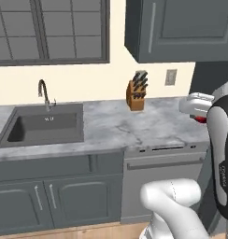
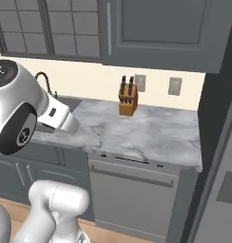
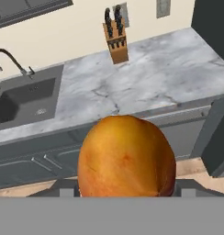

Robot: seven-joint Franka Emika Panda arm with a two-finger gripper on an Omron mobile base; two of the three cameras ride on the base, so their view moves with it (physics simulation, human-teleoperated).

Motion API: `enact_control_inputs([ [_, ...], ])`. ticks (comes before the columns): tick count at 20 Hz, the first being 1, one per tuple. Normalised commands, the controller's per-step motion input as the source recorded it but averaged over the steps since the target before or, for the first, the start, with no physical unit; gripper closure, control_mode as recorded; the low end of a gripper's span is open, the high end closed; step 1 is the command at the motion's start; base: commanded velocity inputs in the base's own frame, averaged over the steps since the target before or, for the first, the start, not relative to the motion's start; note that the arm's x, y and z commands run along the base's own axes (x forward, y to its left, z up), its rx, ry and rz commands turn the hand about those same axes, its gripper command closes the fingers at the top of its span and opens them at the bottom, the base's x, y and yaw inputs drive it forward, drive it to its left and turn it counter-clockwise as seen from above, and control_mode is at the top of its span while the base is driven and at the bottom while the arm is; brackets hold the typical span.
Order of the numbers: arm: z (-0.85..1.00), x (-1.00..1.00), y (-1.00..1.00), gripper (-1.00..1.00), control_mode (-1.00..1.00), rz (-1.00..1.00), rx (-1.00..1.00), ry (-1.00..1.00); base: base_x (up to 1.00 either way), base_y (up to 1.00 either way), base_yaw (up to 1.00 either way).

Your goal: Pick the peach and pear from the fridge and place them inside the tupperware on the counter.

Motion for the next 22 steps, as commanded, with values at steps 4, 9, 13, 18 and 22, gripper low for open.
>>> enact_control_inputs([
  [4, 0.00, 0.00, 0.00, 1.00, 1.00, 0.00, 0.00, 0.00, 0.00, 1.00, 0.05],
  [9, 0.00, 0.00, 0.00, 1.00, 1.00, 0.00, 0.00, 0.00, 0.12, 1.00, 0.00],
  [13, 0.00, 0.00, 0.00, 1.00, 1.00, 0.00, 0.00, 0.00, 0.33, 1.00, 0.00],
  [18, 0.00, 0.00, 0.00, 1.00, 1.00, 0.00, 0.00, 0.00, 0.40, 1.00, 0.00],
  [22, 0.00, 0.00, 0.00, 1.00, 1.00, 0.00, 0.00, 0.00, 0.44, 1.00, 0.00],
])
